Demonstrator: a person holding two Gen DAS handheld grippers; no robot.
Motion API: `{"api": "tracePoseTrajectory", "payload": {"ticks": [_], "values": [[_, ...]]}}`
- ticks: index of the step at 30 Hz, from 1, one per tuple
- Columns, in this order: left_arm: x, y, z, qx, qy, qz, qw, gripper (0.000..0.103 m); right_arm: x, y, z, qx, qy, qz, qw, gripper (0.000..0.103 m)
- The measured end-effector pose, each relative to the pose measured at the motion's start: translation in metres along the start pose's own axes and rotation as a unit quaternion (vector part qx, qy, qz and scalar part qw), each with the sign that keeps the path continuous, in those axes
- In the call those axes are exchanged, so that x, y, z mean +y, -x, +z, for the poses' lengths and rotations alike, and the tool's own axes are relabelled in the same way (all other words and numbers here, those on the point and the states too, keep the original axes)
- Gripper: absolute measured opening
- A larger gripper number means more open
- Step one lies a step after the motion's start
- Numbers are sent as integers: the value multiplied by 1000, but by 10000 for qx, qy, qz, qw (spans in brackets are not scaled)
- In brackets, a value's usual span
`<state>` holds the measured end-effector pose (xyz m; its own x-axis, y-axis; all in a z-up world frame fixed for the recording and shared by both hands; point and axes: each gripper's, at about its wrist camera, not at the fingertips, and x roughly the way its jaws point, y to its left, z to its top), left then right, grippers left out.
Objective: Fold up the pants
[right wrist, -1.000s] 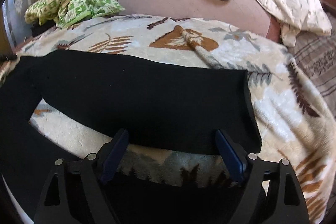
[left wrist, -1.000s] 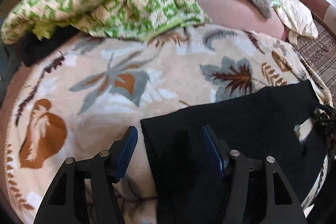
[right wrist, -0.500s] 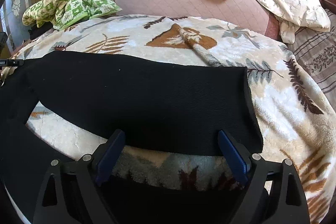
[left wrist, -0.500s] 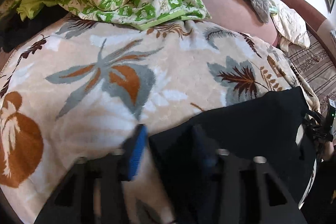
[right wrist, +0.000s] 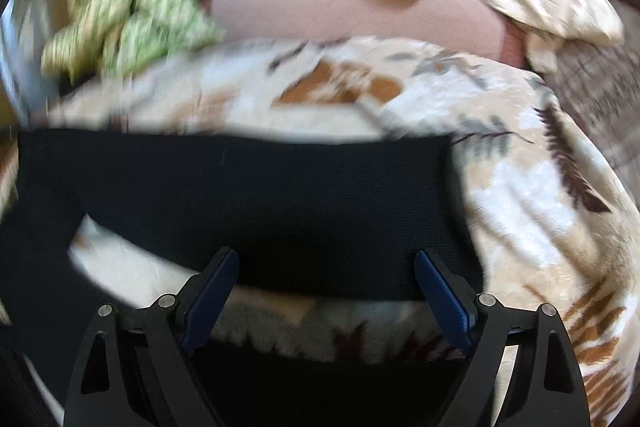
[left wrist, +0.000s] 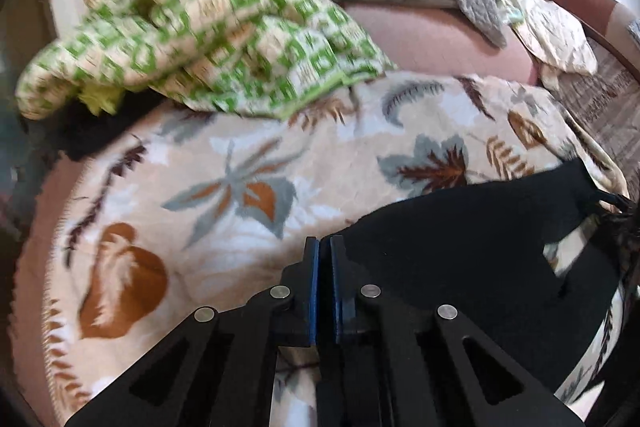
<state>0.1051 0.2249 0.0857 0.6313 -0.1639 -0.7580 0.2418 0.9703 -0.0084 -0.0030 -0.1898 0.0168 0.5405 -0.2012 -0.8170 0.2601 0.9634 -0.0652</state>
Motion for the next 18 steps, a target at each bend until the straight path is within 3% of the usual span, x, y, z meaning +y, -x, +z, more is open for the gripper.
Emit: {"api": "tracePoseTrajectory", "payload": {"ticks": [2,5,6,7,8,10,13,18], "values": [[-10,16,1,-114,141,278,9994,4,-30,15,12,-395,-658,105,9970,89],[-27,32,0,-172,393,637,9970,4,-80,27,22,-742,-1694,254,9824,89],[-31,36,-1,-173,454,681,9965,4,-98,28,25,-777,-2066,408,9745,86],[-35,38,-2,-155,584,741,9954,4,-108,27,27,-776,-2247,527,9699,75],[-40,40,-3,-156,659,788,9946,4,-116,25,30,-754,-2345,700,9667,60],[-48,41,-2,-183,684,872,9937,4,-121,16,39,-586,-2312,1104,9648,47],[-49,41,0,-183,826,984,9915,4,-116,-4,50,-259,-1952,1106,9742,47],[-37,37,7,-196,1182,768,9898,4,-129,-31,55,48,-2037,1244,9711,44]]}}
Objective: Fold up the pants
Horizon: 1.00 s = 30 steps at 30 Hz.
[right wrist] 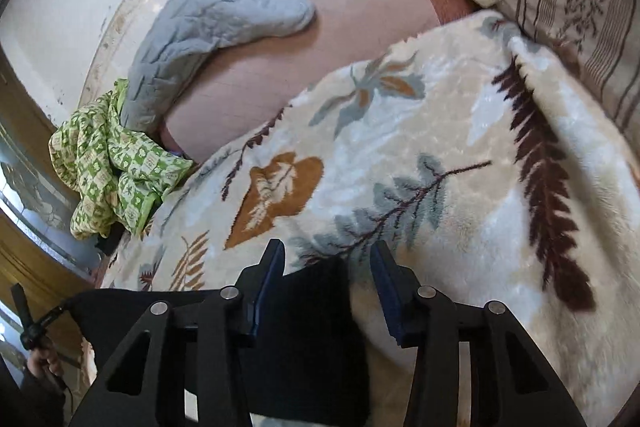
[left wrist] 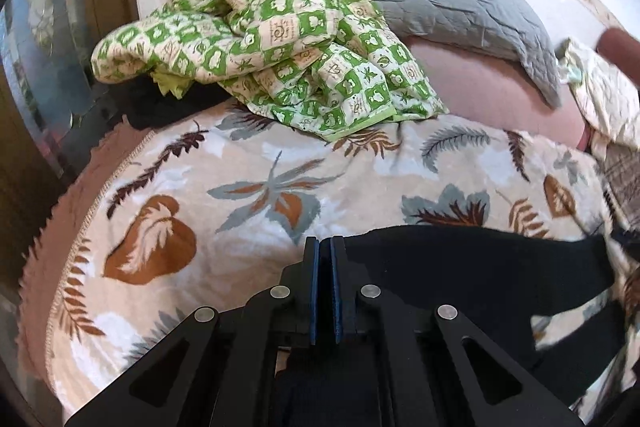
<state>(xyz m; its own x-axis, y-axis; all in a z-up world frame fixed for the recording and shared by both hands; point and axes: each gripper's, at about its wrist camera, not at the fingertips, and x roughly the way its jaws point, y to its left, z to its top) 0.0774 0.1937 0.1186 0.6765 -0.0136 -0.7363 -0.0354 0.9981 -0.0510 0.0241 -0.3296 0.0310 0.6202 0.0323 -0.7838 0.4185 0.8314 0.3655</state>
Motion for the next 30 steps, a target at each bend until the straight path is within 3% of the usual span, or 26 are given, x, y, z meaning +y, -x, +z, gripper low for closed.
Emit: {"api": "tracePoseTrajectory", "payload": {"ticks": [7,9,11,20,30], "values": [[-2,-13,2,47,-124,75,9999,4,1,-32,-5,633,396,3,9972,34],[-3,-16,2,39,-119,88,9999,4,7,-32,-8,630,622,0,9961,27],[-3,-16,2,28,-137,109,9998,4,12,-30,-8,552,790,17,9953,9],[-6,-9,-9,-168,-359,249,9989,4,31,2,-6,49,1334,-216,9908,6],[-2,34,-81,-373,-937,262,9946,4,47,73,-48,116,2108,-27,9775,5]]}}
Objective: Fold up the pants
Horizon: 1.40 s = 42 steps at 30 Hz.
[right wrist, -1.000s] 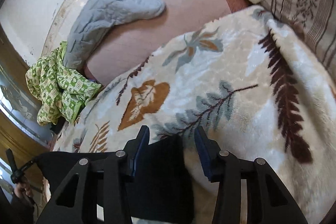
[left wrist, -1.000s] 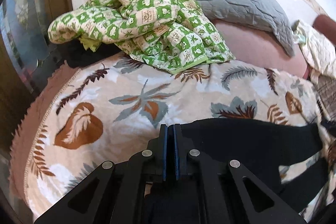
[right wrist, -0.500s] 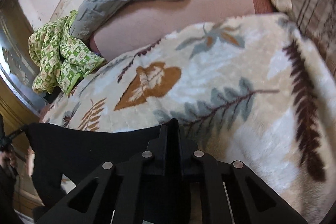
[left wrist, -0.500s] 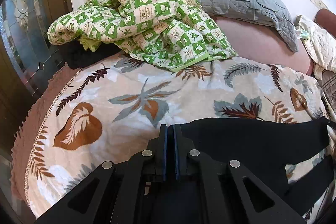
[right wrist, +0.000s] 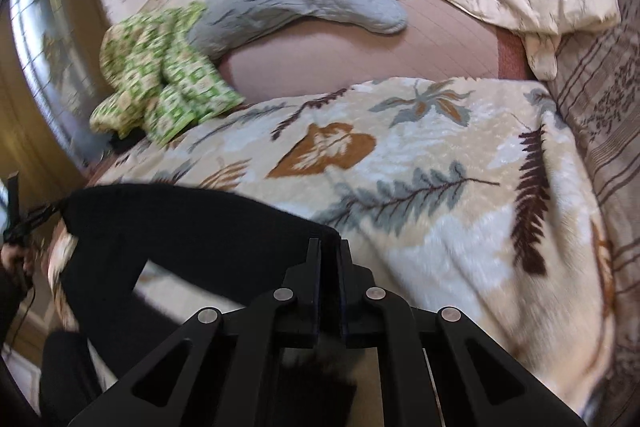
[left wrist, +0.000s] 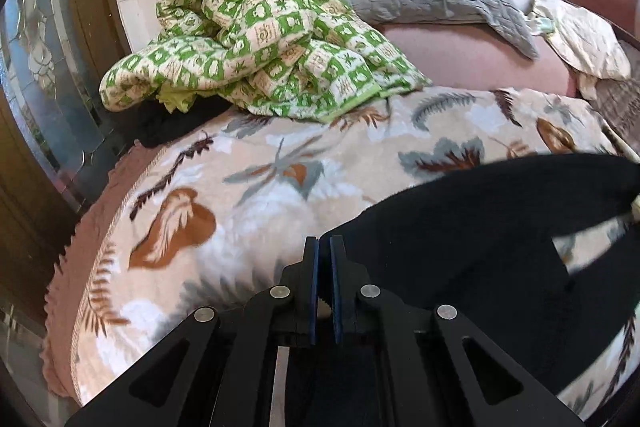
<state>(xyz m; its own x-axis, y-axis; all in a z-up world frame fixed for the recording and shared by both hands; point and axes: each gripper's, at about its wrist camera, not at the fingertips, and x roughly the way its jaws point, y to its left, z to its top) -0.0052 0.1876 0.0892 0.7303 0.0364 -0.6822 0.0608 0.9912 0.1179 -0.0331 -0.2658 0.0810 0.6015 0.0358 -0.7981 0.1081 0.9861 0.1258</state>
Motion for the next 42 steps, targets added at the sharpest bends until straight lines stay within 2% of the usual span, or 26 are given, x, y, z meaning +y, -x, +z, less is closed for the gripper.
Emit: {"api": "tracePoseTrajectory", "payload": {"ticks": [4,7,9,11,12,14,16,17,18,19,20,21,22,24,28,29,31,32,33,35,36,37,38,39,40,42], "values": [[12,14,-43,29,169,-192,9997,4,10,30,-28,171,396,66,9990,5],[25,25,-81,92,465,-463,9978,4,12,44,-56,513,760,188,9956,5],[35,31,-97,184,733,-691,9947,11,11,46,-70,769,853,335,9928,11],[50,44,-114,222,1207,-897,9884,18,12,51,-80,877,1018,82,9909,13],[56,48,-116,234,1368,-948,9858,27,11,56,-81,840,1028,7,9912,14],[72,60,-122,235,1988,-1194,9725,37,9,70,-78,604,891,32,9942,31],[90,71,-127,139,2811,-1764,9432,46,8,86,-73,213,720,13,9972,45],[99,73,-129,129,3301,-2061,9211,50,8,92,-70,56,638,-4,9979,51],[104,73,-133,160,3663,-2246,9028,54,10,100,-66,-154,502,3,9986,53],[109,68,-136,275,4134,-2530,8743,56,11,106,-63,-302,416,40,9987,54],[112,63,-140,378,4447,-2740,8519,56,14,111,-60,-448,348,81,9984,55],[113,57,-144,517,4688,-2824,8353,56,18,113,-58,-541,313,107,9980,56],[113,50,-145,664,4833,-2857,8248,56,23,115,-56,-623,298,147,9975,57],[111,35,-145,881,5013,-2899,8105,56,32,116,-54,-697,347,223,9967,57],[108,18,-138,944,5139,-2778,8061,56,45,111,-57,-612,536,198,9965,57],[111,14,-139,948,5292,-2713,7983,56,47,108,-57,-562,546,200,9967,57],[113,6,-143,902,5610,-2742,7758,55,49,105,-59,-486,519,249,9972,57],[111,4,-145,876,5701,-2762,7688,44,50,104,-60,-463,507,242,9973,59],[108,5,-146,884,5657,-2706,7739,17,51,102,-62,-421,461,164,9979,61],[100,11,-144,887,5417,-2458,7989,7,51,99,-65,-344,342,-35,9988,66],[92,21,-136,796,5037,-2190,8319,5,51,97,-68,-265,207,-152,9993,66],[85,28,-129,716,4697,-1948,8581,5,48,95,-70,-206,27,-197,9996,66],[70,37,-116,561,4143,-1574,8947,5,44,95,-73,-173,-218,-173,9995,66],[58,46,-108,412,3659,-1257,9212,5,38,95,-76,-170,-513,-77,9985,67],[50,52,-104,301,3336,-1015,9368,5,32,96,-80,-192,-820,70,9964,70],[33,59,-101,159,2830,-700,9564,5,15,100,-90,-341,-1663,621,9835,72]]}}
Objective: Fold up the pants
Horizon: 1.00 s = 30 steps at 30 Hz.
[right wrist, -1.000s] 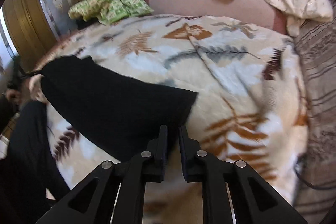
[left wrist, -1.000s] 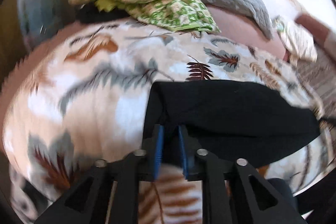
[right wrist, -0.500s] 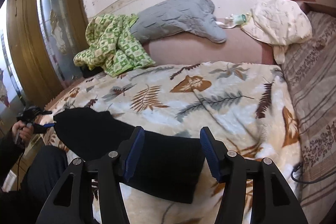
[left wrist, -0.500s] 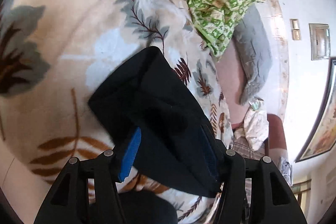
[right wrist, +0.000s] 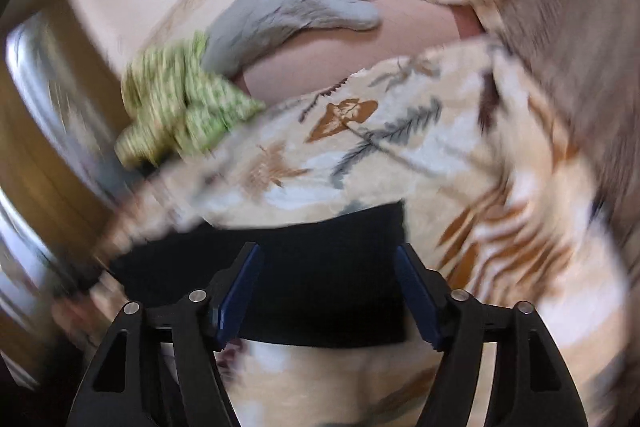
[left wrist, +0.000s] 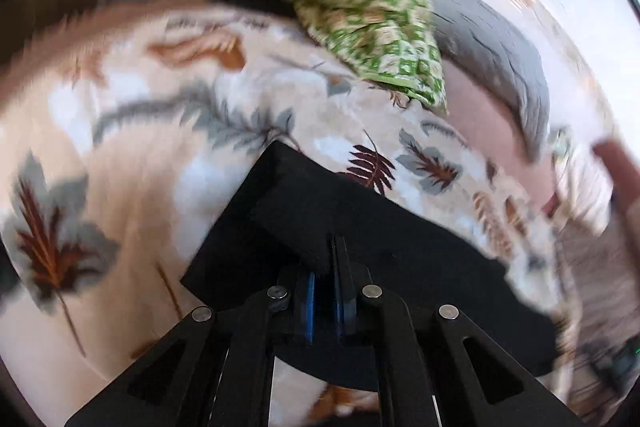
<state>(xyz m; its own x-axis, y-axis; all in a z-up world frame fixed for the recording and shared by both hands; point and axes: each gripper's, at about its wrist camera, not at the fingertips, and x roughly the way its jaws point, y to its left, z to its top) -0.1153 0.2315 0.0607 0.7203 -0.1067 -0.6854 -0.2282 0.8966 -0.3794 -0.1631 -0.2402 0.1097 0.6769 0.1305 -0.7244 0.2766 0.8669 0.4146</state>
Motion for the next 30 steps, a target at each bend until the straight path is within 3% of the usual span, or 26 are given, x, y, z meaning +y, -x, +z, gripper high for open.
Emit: {"api": "tracePoseTrajectory", "payload": {"ticks": [3,5,12,15,17,18,19,21,22,24,27,30], "values": [[-9,-8,-7,29,-204,89,9997,6,-27,3,-7,-67,-1149,796,9902,72],[-5,-12,-9,133,-80,65,9999,8,-41,2,-13,-36,-1658,1017,9809,72],[5,-38,0,308,293,-70,9991,24,-55,-18,-24,408,-2205,1243,9666,72],[7,-42,2,278,392,-114,9988,26,-62,-34,-26,528,-2392,1025,9641,72],[8,-44,3,250,423,-140,9987,22,-73,-47,-30,659,-2651,777,9588,70],[9,-45,4,237,433,-133,9987,7,-78,-52,-33,690,-2776,718,9555,67],[10,-45,4,244,444,-151,9986,6,-80,-55,-32,672,-2798,691,9552,59],[12,-43,4,204,482,-242,9983,4,-75,-55,-27,658,-2452,469,9661,9],[12,-40,5,152,484,-284,9983,4,-72,-55,-25,671,-2277,364,9707,3],[20,-26,9,20,604,-500,9969,4,-64,-45,-22,473,-1976,198,9789,3],[34,-14,7,-17,684,-526,9963,4,-63,-28,-22,243,-1903,171,9813,3],[43,-37,-7,421,545,-266,9973,4,-74,-41,-29,647,-1970,-66,9783,3]]}}
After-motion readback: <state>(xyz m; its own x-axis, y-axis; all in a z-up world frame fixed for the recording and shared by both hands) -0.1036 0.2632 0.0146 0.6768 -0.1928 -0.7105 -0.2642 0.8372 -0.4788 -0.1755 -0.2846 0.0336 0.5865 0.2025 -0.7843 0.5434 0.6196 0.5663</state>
